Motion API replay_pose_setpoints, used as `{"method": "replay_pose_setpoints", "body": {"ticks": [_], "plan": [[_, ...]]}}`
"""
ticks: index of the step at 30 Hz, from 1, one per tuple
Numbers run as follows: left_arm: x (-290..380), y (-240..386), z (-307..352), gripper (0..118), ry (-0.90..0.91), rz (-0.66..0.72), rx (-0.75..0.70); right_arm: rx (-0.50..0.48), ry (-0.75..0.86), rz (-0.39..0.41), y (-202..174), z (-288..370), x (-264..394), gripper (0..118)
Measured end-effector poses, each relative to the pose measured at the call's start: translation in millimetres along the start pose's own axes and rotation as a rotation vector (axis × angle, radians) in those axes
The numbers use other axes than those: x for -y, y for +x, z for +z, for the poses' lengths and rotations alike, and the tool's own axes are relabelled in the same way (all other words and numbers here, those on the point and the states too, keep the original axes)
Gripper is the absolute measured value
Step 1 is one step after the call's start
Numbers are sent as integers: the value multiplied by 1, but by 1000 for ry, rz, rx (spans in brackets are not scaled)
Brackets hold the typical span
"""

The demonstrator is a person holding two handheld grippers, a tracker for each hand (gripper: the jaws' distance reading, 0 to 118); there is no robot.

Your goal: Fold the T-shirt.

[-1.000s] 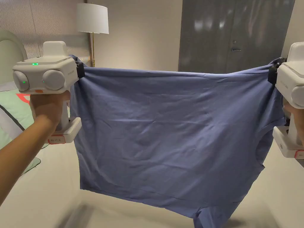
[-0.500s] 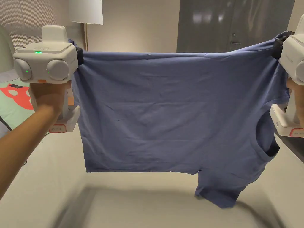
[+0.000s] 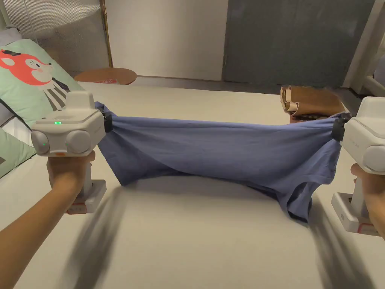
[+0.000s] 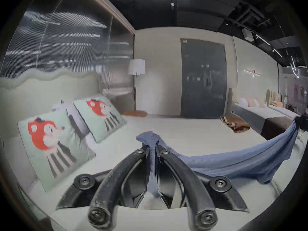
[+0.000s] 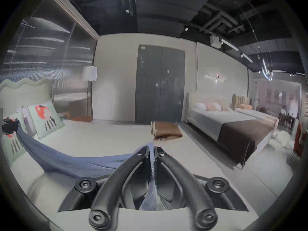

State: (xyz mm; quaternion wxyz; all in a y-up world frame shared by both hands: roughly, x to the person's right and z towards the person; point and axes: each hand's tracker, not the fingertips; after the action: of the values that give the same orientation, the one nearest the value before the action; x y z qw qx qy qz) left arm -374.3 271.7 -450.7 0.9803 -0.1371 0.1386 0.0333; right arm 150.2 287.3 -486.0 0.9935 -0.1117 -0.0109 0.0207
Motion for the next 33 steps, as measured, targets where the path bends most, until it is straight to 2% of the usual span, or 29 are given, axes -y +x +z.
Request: {"method": "replay_pose_setpoints", "body": {"ticks": [4,13,21,25,27,31,33], "plan": [[61,-12,34,1,-102,23,1,-33,-96,-76,11,36,52,5],[157,-56,142,1,-219,95,7,-98,-166,-122,26,140,138,5],[202,-98,220,1,-277,136,8,-130,-221,-182,27,254,184,5],[221,-116,247,1,-342,154,44,-121,-314,-148,26,291,209,5],[228,-121,258,1,-365,135,41,-133,-338,-161,26,304,223,5],[242,-125,272,1,-424,83,35,-108,-426,-199,34,312,257,5],[249,-121,274,1,-474,29,18,-81,-493,-194,30,313,267,5]]}}
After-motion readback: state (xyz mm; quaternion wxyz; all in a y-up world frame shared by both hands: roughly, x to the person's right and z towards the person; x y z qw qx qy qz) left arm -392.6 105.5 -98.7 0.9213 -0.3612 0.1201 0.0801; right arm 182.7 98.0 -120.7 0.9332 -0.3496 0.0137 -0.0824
